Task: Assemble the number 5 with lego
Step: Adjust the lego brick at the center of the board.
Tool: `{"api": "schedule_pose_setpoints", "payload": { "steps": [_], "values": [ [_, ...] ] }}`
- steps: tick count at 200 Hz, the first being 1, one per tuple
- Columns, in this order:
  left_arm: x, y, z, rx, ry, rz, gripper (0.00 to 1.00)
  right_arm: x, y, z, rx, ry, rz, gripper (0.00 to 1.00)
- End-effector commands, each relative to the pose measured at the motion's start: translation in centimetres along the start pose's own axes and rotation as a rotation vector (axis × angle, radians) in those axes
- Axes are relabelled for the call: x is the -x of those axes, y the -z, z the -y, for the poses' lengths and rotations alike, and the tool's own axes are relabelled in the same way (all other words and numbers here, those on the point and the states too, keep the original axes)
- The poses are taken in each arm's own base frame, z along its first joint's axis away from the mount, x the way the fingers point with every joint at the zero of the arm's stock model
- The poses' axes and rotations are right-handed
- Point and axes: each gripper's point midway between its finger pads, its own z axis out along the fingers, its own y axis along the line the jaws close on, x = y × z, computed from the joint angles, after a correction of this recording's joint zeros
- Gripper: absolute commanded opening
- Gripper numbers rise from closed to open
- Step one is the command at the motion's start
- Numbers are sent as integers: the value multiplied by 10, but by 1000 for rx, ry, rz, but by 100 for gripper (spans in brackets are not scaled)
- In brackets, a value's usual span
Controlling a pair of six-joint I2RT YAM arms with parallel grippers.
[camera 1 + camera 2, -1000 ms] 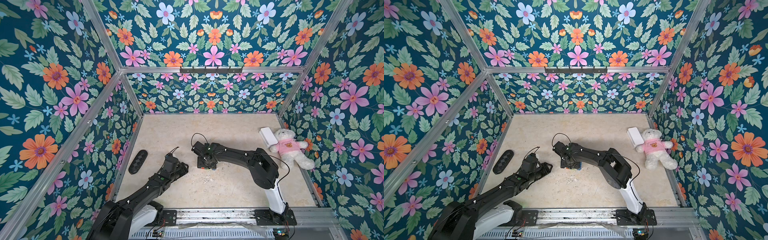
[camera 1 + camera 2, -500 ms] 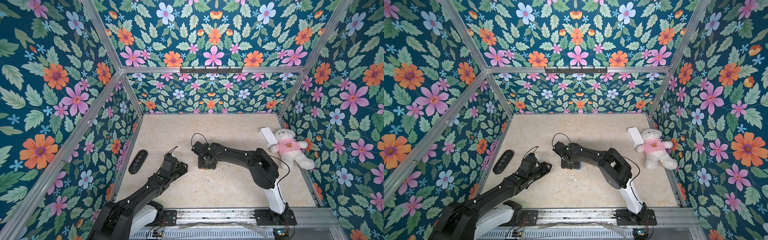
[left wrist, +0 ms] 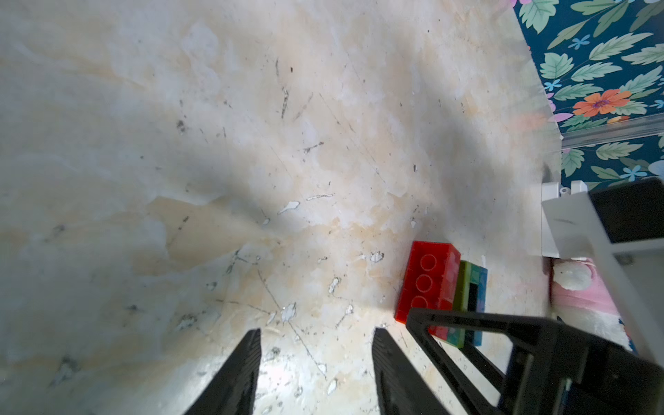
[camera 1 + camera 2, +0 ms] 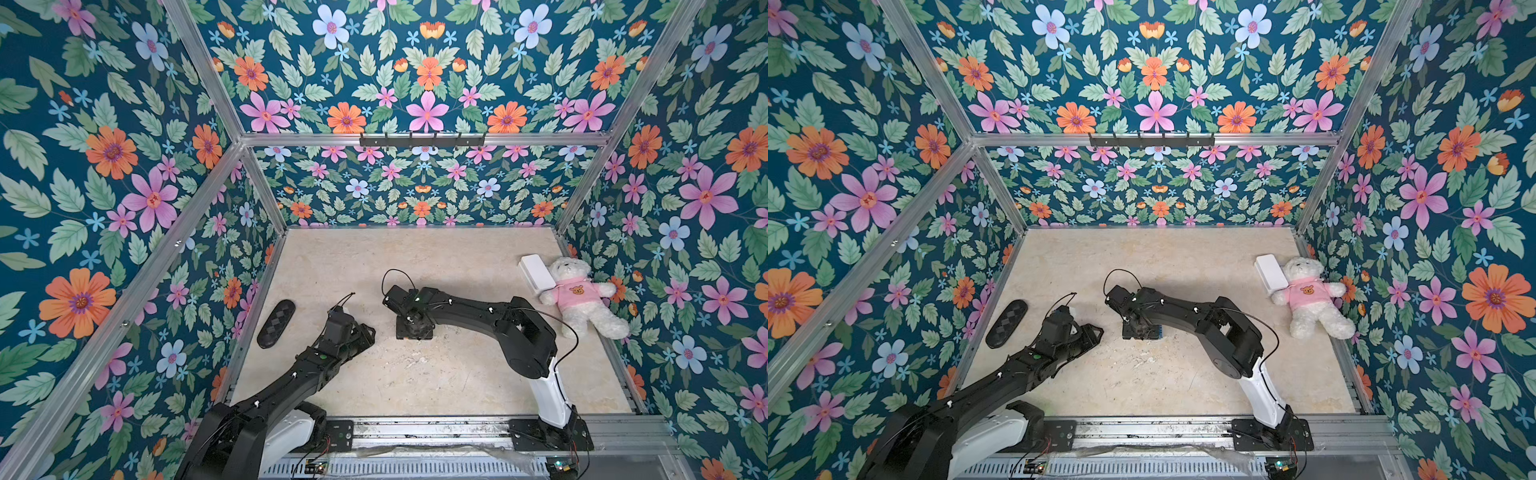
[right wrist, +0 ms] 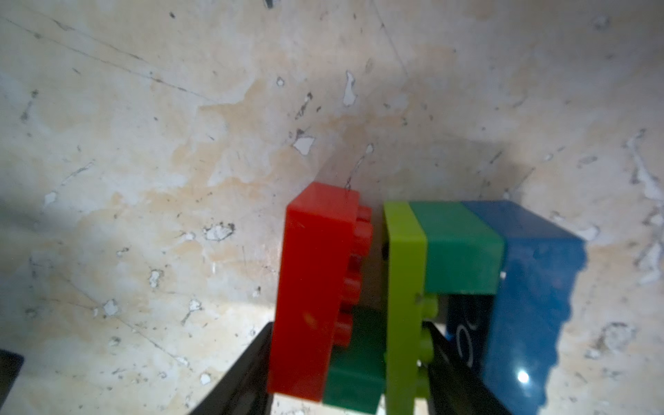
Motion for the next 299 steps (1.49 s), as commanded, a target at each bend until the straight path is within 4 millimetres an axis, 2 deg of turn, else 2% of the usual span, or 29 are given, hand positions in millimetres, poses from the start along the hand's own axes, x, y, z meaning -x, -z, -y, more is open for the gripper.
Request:
{"api": "schedule_pose_setpoints", "payload": {
  "steps": [1, 45, 72, 116, 158, 202, 224, 252, 270, 299],
  "values": [
    [3, 0, 4, -16, -18, 11, 54, -1, 3, 2, -14, -2, 3, 54],
    [3, 1, 4, -16, -17, 10, 53, 0, 3, 3, -17, 14, 7, 50],
    [3, 1, 3, -13, -18, 9, 53, 4, 4, 4, -23, 80, 29, 46],
    [10, 8, 3, 8, -27, 26, 53, 20, 16, 10, -65, 307, 102, 45],
    [23, 18, 4, 22, -32, 54, 53, 36, 36, 13, 11, 514, 155, 45],
    [34, 27, 2, 38, -26, 65, 53, 33, 43, 14, 68, 815, 163, 45],
    [39, 30, 1, 51, -25, 70, 53, 23, 42, 16, 146, 974, 164, 48],
    [42, 30, -2, 67, -19, 69, 53, 15, 56, 16, 215, 1181, 202, 49],
    [45, 28, -2, 74, -15, 67, 53, 2, 63, 20, 267, 1344, 195, 49],
    [47, 25, -1, 82, -11, 59, 53, 4, 52, 32, 237, 1451, 167, 48]
  ]
}}
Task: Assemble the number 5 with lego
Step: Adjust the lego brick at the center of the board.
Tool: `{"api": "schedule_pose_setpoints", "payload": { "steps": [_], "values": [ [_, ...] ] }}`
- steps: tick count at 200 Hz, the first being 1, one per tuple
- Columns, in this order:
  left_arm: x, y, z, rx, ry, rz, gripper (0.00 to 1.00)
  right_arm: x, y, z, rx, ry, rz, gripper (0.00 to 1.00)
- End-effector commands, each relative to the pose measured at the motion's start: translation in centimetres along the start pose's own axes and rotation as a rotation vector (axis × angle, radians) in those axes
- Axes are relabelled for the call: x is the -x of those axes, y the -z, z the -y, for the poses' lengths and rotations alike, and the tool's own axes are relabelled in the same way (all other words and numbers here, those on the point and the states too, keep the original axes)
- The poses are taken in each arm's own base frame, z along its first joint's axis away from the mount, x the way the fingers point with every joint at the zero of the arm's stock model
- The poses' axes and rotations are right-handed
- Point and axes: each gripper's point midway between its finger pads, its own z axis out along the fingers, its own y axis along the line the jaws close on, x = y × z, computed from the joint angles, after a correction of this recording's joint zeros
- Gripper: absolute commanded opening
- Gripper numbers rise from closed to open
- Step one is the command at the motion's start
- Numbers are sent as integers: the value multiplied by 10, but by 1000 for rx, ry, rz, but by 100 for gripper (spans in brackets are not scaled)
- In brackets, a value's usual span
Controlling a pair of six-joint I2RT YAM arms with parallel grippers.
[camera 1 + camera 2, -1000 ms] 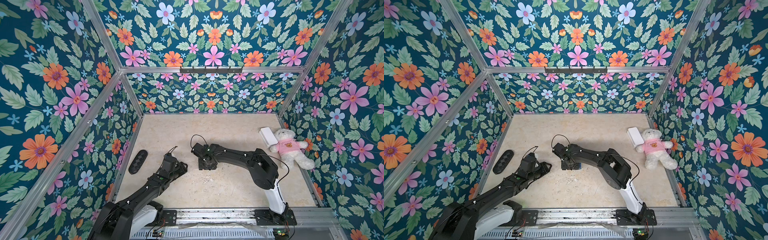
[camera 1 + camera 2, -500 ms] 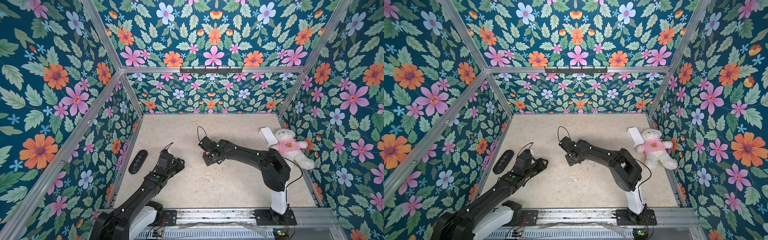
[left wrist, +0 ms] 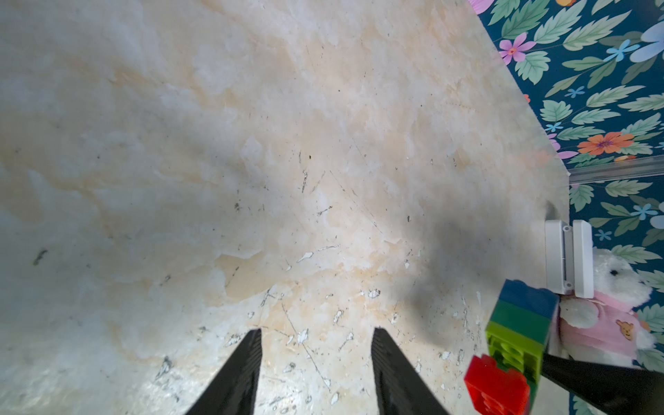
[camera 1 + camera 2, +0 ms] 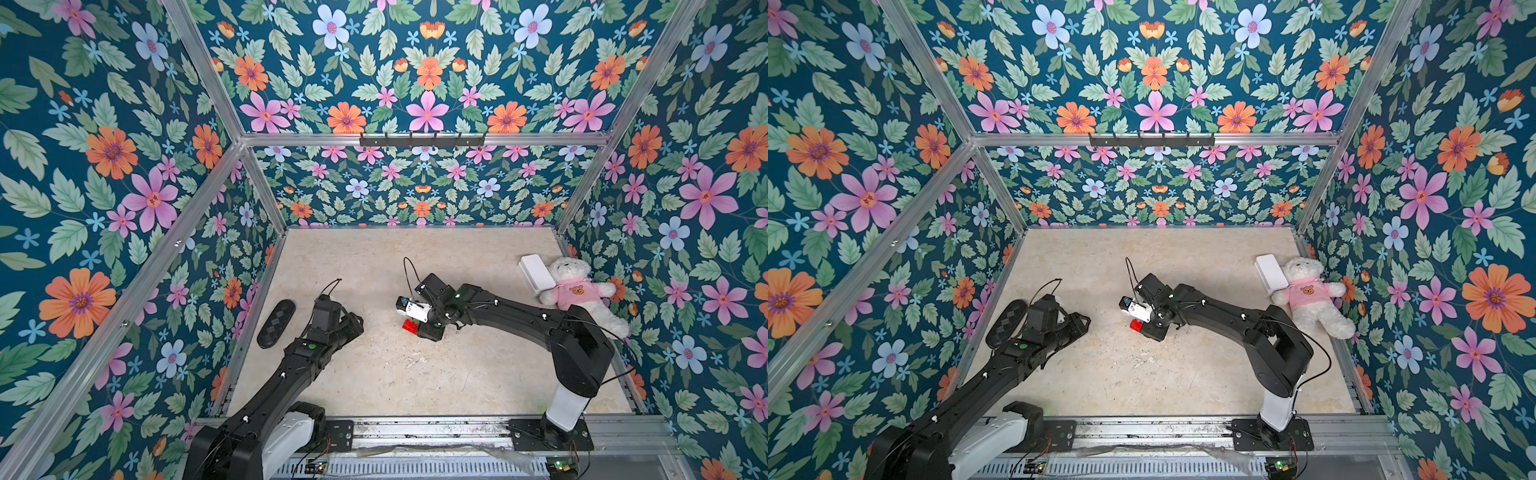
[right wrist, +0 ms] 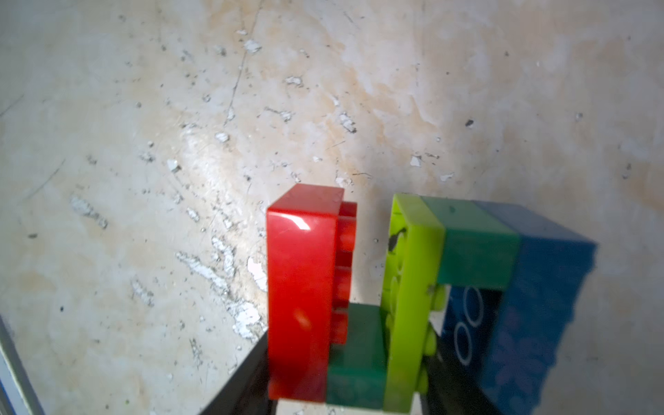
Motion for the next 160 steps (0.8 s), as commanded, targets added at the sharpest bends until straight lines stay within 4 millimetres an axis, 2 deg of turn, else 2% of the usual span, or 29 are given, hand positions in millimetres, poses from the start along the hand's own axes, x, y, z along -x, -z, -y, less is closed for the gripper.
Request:
{"api": "schedule_pose_setpoints", "payload": {
  "steps": [1, 28, 55, 78, 122, 160],
  "values": [
    [1, -2, 1, 5, -7, -11, 53, -4, -6, -1, 41, 185, -9, 48],
    [3, -5, 1, 16, -3, -16, 53, -22, -18, 9, 86, 227, -126, 47],
    [6, -6, 1, 24, 1, -14, 53, -17, -17, 19, 100, 256, -85, 47],
    [7, -9, 0, 35, -2, -24, 53, -29, -26, 23, 110, 264, -153, 48],
    [9, -15, -2, 40, -5, -41, 53, -37, -42, 25, 135, 255, -213, 49],
    [7, -17, -5, 37, 4, -49, 53, -40, -43, 27, 122, 259, -225, 53]
  ]
}}
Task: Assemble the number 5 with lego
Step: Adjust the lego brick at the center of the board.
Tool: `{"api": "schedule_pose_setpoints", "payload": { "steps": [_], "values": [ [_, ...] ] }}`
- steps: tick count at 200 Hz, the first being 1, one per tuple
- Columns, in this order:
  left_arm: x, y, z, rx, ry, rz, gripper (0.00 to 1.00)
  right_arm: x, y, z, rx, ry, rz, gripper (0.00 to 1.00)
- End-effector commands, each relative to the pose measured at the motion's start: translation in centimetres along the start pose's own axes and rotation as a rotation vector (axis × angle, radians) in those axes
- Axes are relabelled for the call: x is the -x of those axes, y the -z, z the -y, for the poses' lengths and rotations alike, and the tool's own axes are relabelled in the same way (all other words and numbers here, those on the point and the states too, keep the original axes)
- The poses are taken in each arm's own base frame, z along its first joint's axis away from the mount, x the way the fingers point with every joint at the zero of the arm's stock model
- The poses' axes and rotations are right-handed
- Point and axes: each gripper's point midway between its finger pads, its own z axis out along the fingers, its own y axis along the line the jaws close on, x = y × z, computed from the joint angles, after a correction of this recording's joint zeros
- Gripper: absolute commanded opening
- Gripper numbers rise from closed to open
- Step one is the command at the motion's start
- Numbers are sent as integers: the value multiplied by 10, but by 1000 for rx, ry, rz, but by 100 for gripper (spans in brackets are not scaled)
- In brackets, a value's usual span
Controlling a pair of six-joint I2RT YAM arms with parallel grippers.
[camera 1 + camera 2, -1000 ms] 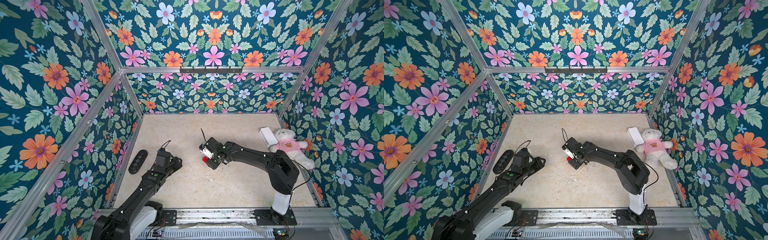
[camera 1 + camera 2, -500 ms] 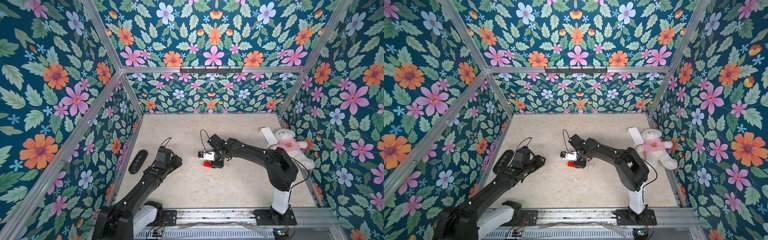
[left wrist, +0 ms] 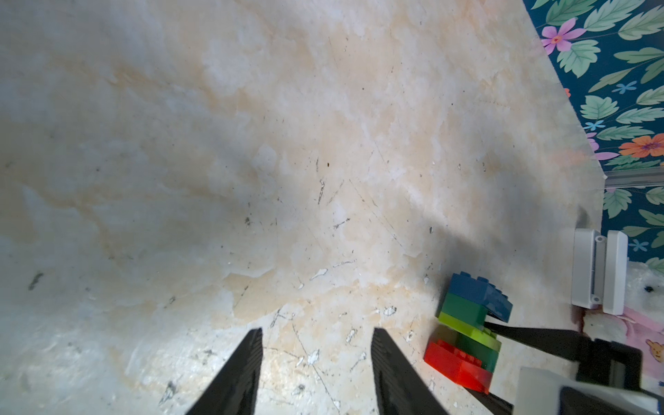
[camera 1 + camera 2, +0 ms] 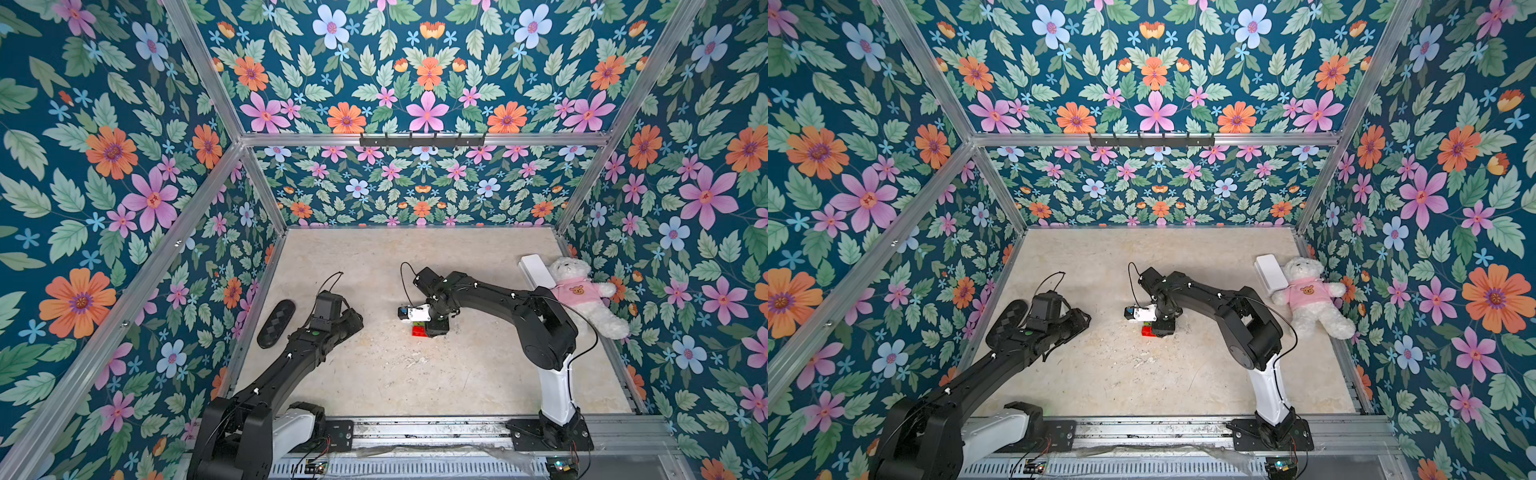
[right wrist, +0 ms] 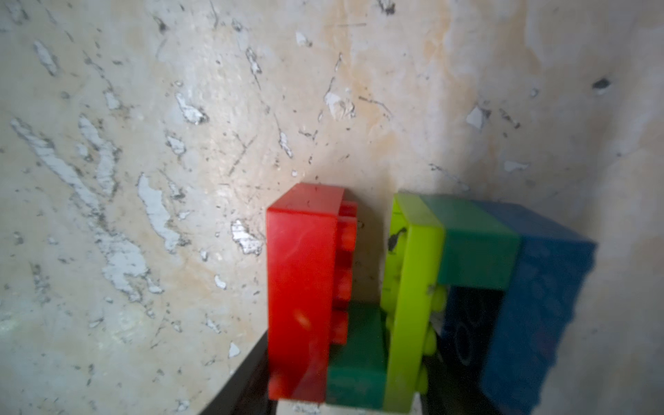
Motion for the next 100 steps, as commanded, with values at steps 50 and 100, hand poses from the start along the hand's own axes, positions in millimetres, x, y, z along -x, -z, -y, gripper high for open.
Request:
{"api": "schedule_pose_setpoints", "payload": {
  "steps": [50, 100],
  "values": [
    [0, -1, -1, -19, -5, -1, 51, -8, -3, 4, -29, -4, -36, 64],
    [1, 3, -2, -19, 2, 7, 51, -9, 1, 10, -72, -34, -31, 99]
  ]
}}
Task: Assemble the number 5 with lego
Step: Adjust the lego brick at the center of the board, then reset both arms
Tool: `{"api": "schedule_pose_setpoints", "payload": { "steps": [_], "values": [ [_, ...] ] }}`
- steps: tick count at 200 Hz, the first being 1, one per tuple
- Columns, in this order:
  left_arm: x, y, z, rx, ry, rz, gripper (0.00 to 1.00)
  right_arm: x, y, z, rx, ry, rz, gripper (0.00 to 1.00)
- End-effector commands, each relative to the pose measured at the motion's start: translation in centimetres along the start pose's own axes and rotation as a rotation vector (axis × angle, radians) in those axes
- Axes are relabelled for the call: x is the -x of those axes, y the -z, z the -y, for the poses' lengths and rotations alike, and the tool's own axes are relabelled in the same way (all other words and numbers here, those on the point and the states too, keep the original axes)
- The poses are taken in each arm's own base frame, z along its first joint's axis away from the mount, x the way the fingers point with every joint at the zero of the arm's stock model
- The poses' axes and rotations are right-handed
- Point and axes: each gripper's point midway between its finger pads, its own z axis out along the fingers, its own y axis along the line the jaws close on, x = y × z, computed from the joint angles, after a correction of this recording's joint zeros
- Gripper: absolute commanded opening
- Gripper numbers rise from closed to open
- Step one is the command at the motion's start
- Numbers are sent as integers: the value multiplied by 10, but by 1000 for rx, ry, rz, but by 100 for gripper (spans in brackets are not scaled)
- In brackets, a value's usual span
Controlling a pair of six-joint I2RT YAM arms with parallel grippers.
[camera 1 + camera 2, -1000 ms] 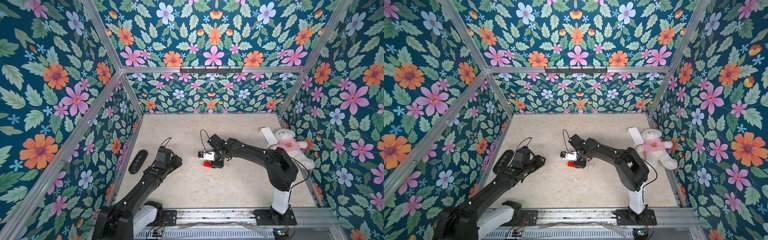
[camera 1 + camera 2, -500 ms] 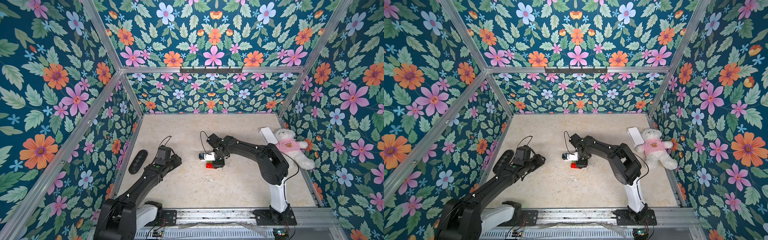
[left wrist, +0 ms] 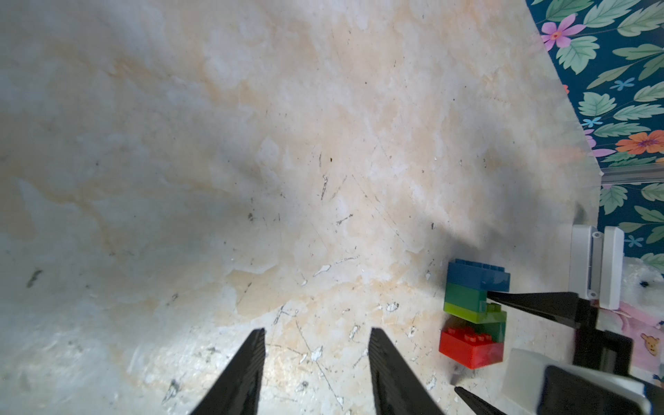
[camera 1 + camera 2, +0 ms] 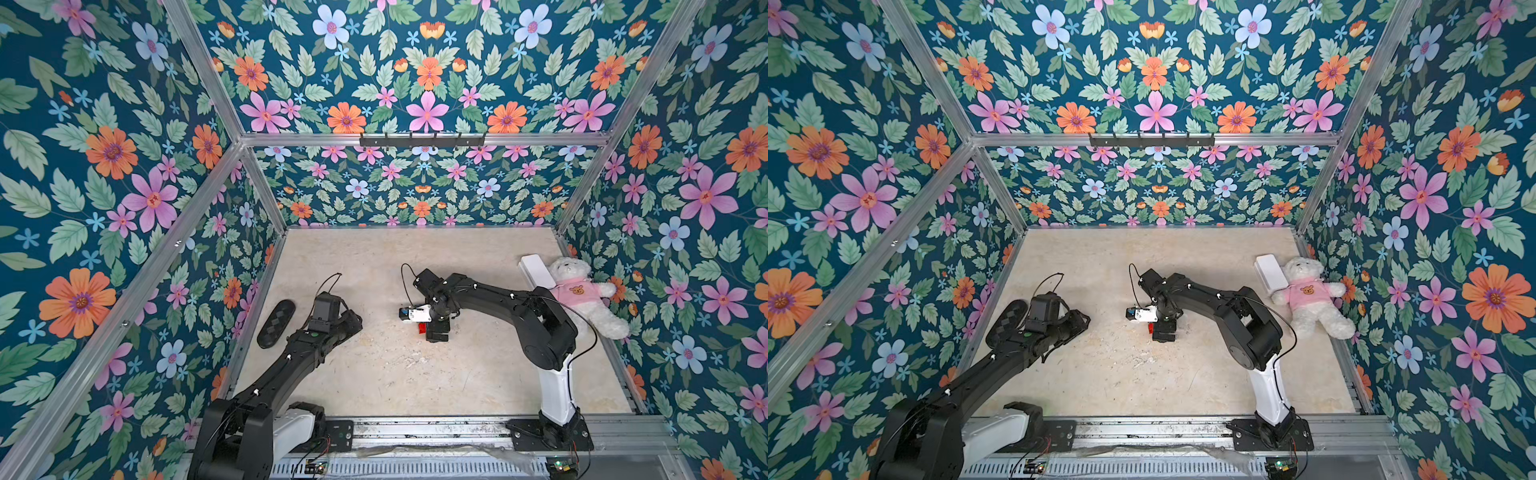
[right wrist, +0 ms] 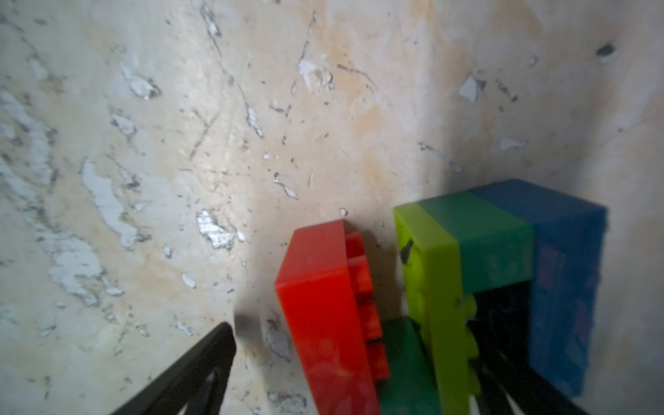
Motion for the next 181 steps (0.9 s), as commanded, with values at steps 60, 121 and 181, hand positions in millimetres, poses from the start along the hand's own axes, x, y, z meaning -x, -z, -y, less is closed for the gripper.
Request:
{"api": "schedule_pose_setpoints", "payload": {
  "steps": [60, 121, 181],
  "values": [
    [3, 2, 2, -8, -1, 13, 51, -13, 11, -5, -42, -65, 23, 99],
    [5, 6, 4, -9, 5, 17, 50, -15, 24, -20, -57, -114, 115, 99],
    [13, 12, 9, -18, -29, 45, 55, 1, 75, -20, -217, -252, 388, 99]
  ]
}}
